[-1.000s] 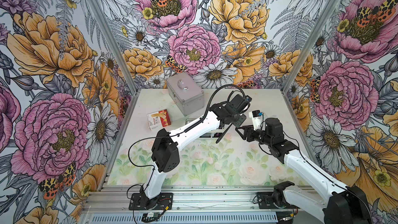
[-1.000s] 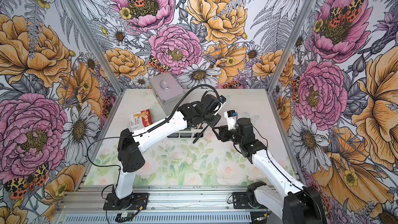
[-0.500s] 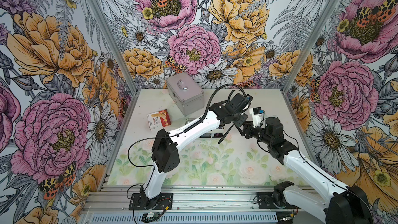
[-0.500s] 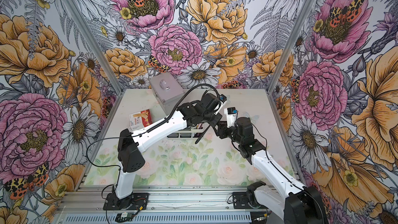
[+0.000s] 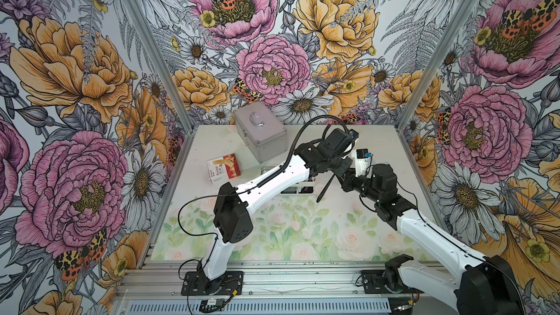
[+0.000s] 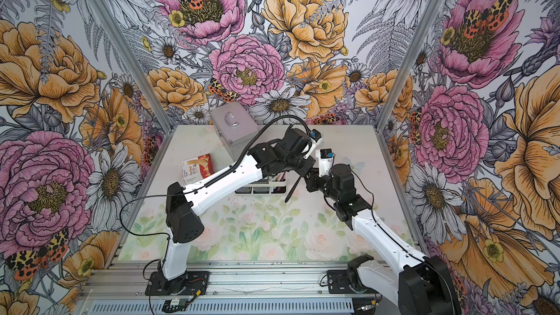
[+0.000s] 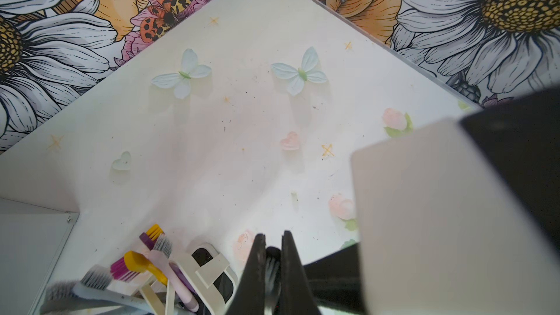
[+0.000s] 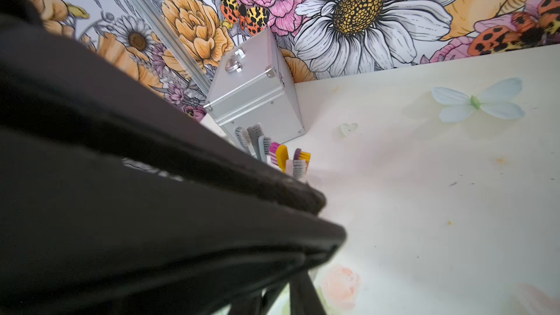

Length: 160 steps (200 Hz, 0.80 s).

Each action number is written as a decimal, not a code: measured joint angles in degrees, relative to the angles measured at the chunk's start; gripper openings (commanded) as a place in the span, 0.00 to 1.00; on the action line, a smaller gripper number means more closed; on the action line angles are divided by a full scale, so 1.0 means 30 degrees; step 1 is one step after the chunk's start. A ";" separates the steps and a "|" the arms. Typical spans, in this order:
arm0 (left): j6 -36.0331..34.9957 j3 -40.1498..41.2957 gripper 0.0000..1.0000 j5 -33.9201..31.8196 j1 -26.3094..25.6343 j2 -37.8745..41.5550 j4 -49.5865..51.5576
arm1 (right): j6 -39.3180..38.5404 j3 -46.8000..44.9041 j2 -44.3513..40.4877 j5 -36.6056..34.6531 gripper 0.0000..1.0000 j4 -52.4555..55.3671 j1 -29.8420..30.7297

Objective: Place the toothbrush into the toothbrush holder
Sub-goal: Pick up the toothbrush from the center of the board, then place the toothbrush in the toothbrush holder.

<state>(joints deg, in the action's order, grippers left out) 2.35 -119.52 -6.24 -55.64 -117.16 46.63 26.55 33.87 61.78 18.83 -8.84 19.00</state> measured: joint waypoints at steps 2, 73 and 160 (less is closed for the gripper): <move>0.0036 -0.0029 0.00 0.0022 0.0000 0.0000 0.0022 | 0.0036 -0.0007 0.0036 -0.0022 0.00 -0.0015 -0.0044; 0.0219 -0.0044 0.09 0.0066 0.0022 -0.0007 -0.0029 | -0.0182 -0.0240 -0.0262 -0.0787 0.00 -0.0044 0.0073; 0.0576 0.6091 0.72 0.0117 0.0816 0.4612 -0.2106 | -0.1472 0.0051 -0.1202 -0.2535 0.00 0.2951 0.0073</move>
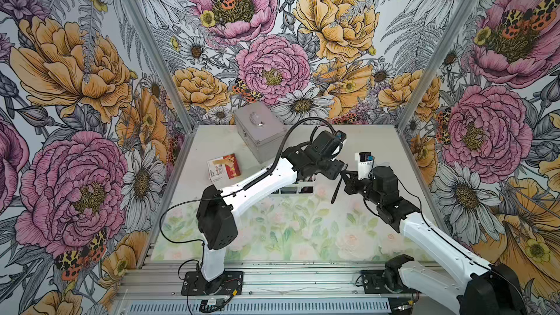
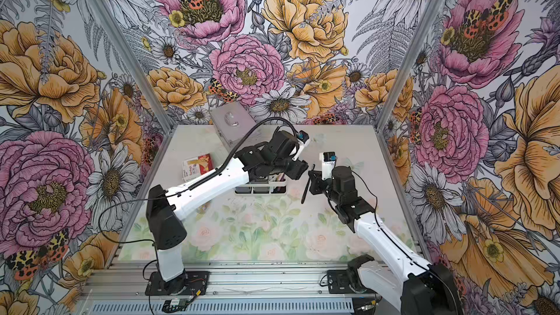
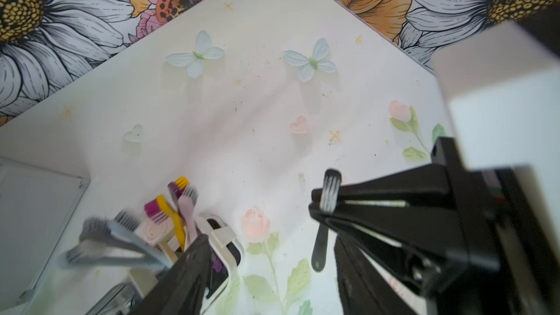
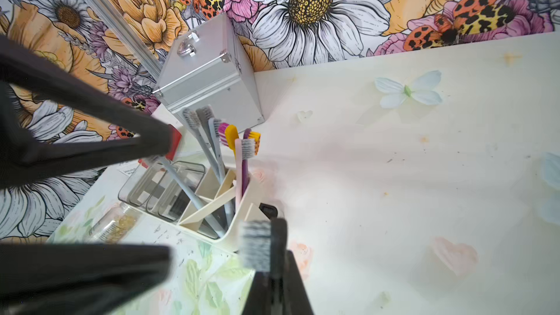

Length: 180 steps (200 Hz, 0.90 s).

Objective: Place the toothbrush into the toothbrush holder
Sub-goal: Place the toothbrush in the toothbrush holder.

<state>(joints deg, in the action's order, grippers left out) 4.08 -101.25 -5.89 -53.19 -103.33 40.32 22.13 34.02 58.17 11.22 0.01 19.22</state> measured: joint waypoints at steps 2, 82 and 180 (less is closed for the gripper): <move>0.0044 0.0321 0.72 0.0007 0.0044 0.0291 -0.0182 | -0.0029 0.0029 -0.0007 -0.0044 0.00 0.0044 0.0000; -0.0561 1.1679 0.78 -0.1290 0.1472 0.8641 -0.6834 | -0.1209 0.5530 0.2448 -0.0182 0.00 0.0379 0.0685; -0.0430 1.8345 0.80 -0.1829 0.2317 1.2050 -1.1387 | -0.2280 0.7016 0.6171 -0.0685 0.00 -0.2280 0.3366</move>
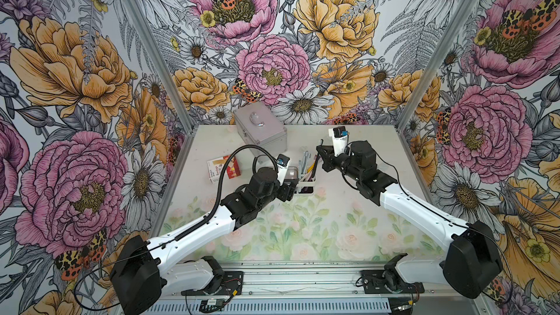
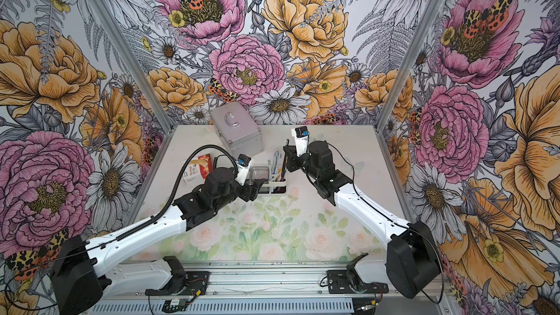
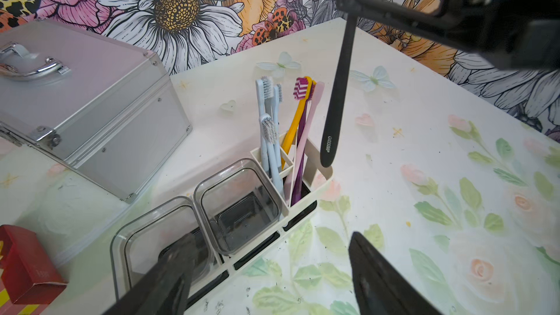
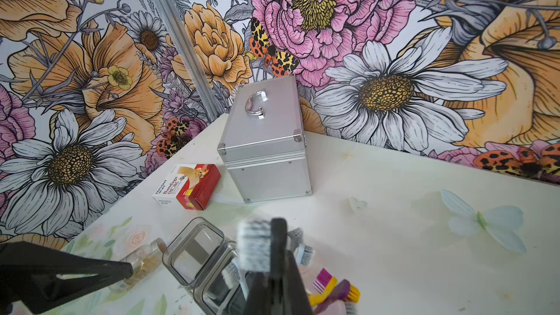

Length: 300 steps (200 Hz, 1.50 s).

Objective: Place the toothbrush into the toothbrush holder
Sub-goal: Place the toothbrush in the toothbrush holder.

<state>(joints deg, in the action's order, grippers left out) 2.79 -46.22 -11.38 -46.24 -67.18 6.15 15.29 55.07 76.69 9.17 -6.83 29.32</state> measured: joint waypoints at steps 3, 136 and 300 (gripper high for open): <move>0.0000 0.0073 0.80 -0.0007 0.0000 0.0007 -0.0073 | -0.0007 0.0022 0.0044 -0.0015 0.00 -0.0029 0.0051; 0.0029 0.2288 0.82 0.0262 0.0947 0.0641 -0.2062 | -0.2025 -0.0357 0.1778 -0.2091 0.00 -0.3249 0.1996; 0.0095 0.2623 0.83 0.0612 0.0998 0.0656 -0.2280 | -0.2987 -0.1508 0.1035 -0.3963 0.00 -0.3534 0.2419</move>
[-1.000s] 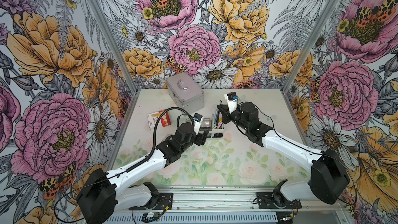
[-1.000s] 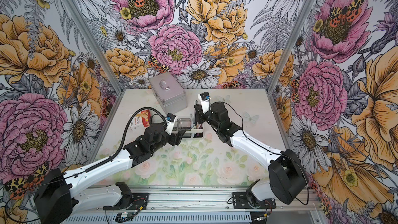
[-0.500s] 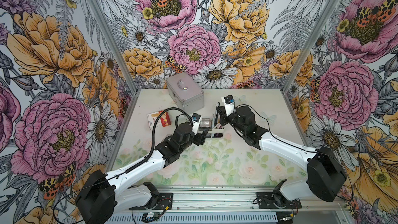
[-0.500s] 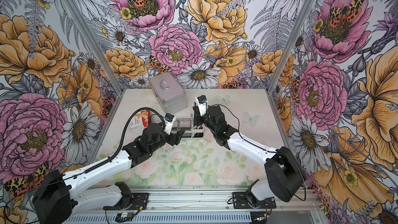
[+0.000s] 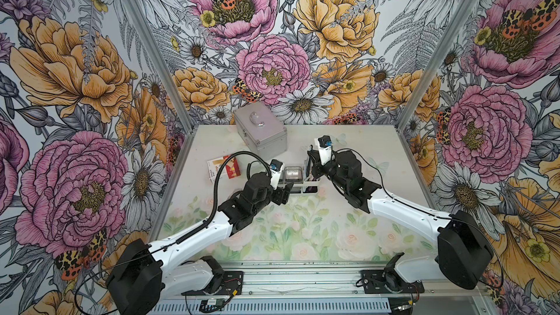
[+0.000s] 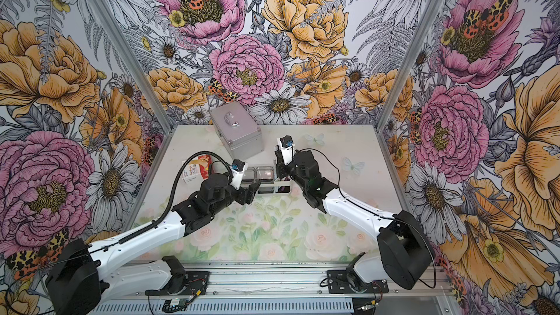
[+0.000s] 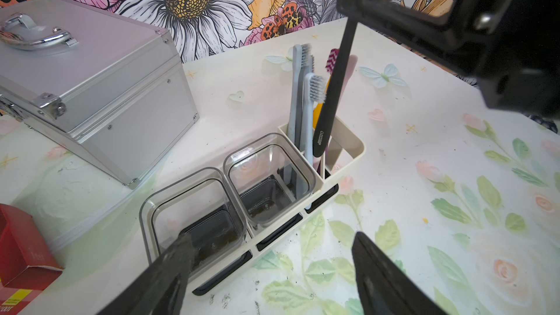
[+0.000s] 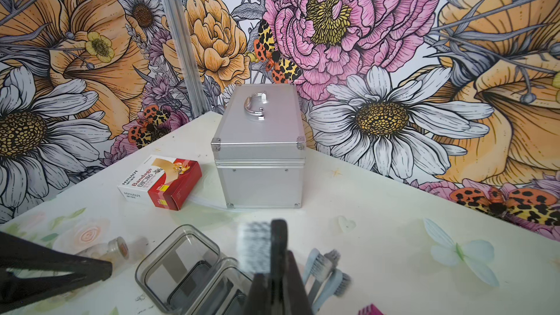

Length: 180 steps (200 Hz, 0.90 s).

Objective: Place the toothbrush into the toothbrush holder
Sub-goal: Place the toothbrush in the toothbrush holder.

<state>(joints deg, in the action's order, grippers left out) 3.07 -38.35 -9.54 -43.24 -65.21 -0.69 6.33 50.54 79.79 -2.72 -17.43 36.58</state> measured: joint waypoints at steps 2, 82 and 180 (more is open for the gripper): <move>0.0000 0.0022 0.83 0.0000 0.0000 0.0000 -0.0015 | 0.0000 -0.0015 0.0000 -0.0015 0.00 -0.0007 0.0000; 0.0000 0.0146 0.84 0.0036 -0.0007 0.0000 -0.0080 | -0.0015 -0.1588 0.0007 -0.0255 0.00 -0.0903 0.0197; -0.0007 0.0233 0.85 0.0131 0.0000 0.0510 -0.0306 | -0.0146 -0.3636 0.0299 -0.1056 0.00 -0.4073 0.0372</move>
<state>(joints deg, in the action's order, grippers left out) 3.05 -37.65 -9.15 -43.24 -63.68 -1.61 5.89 39.64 80.68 -5.89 -29.65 37.69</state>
